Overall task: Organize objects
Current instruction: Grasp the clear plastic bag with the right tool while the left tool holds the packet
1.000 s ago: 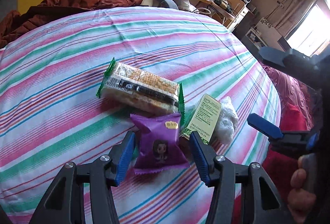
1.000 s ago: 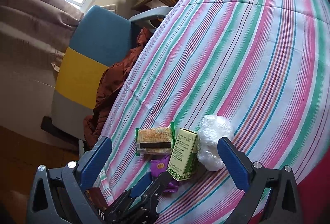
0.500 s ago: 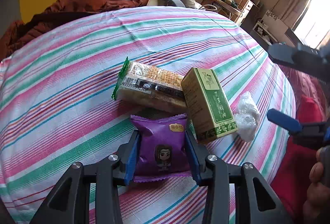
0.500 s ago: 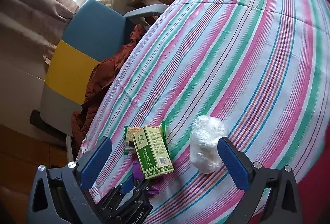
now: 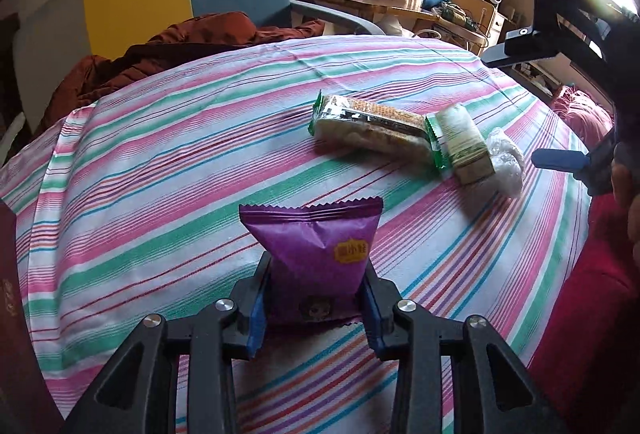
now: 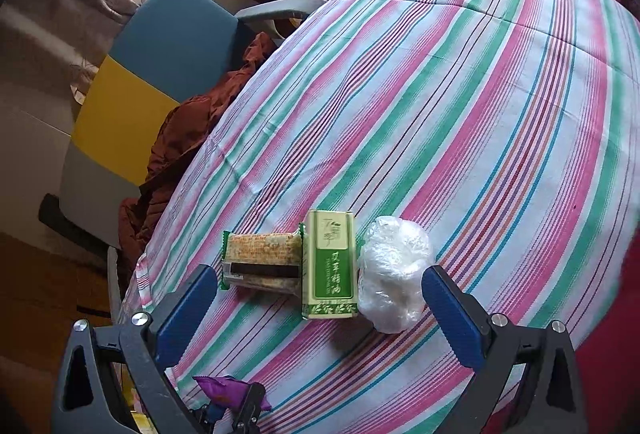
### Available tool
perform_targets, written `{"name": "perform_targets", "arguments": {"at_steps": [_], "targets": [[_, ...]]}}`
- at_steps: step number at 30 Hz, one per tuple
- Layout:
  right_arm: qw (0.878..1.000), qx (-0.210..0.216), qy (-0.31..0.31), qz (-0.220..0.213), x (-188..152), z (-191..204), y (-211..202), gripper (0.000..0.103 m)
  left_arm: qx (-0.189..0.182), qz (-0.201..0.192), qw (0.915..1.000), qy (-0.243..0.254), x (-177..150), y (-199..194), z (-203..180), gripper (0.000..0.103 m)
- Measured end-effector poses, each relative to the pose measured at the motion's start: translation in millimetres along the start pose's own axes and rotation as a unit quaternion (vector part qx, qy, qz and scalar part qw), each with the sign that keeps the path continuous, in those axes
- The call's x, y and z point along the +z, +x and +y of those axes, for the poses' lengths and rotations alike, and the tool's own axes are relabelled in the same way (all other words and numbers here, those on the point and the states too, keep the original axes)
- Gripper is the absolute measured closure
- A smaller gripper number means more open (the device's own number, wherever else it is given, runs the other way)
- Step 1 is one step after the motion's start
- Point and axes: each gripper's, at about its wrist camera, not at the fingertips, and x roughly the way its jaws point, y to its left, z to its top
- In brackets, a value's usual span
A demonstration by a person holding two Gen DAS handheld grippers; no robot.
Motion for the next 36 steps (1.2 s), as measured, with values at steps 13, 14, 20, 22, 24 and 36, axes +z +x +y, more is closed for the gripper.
{"name": "perform_targets", "arguments": {"at_steps": [13,14,20,22,24,36], "targets": [[0.999,-0.049,0.009,-0.006,3.4,-6.1,6.1,0.000,-0.006,-0.008,0.9999,-0.005,-2.8,1.2,1.0,0.064],[0.999,-0.050,0.010,-0.004,3.6,-6.4,6.7,0.000,-0.007,-0.009,0.9999,-0.006,-2.7,1.3,1.3,0.064],[0.998,-0.055,0.001,-0.007,2.1,-3.4,5.8,0.000,-0.012,-0.012,0.9998,-0.010,-3.5,1.5,2.9,0.064],[0.998,-0.062,0.000,-0.007,2.2,-2.9,6.2,0.000,-0.014,-0.012,0.9998,-0.011,-3.5,2.0,3.5,0.064],[0.998,-0.068,-0.006,-0.009,2.3,-1.8,6.0,0.000,-0.016,-0.013,0.9997,-0.012,-4.2,1.8,4.1,0.064],[0.990,-0.104,-0.096,-0.024,-5.1,26.9,8.0,0.005,-0.029,-0.016,0.9992,-0.022,-4.9,1.4,7.9,0.064]]}}
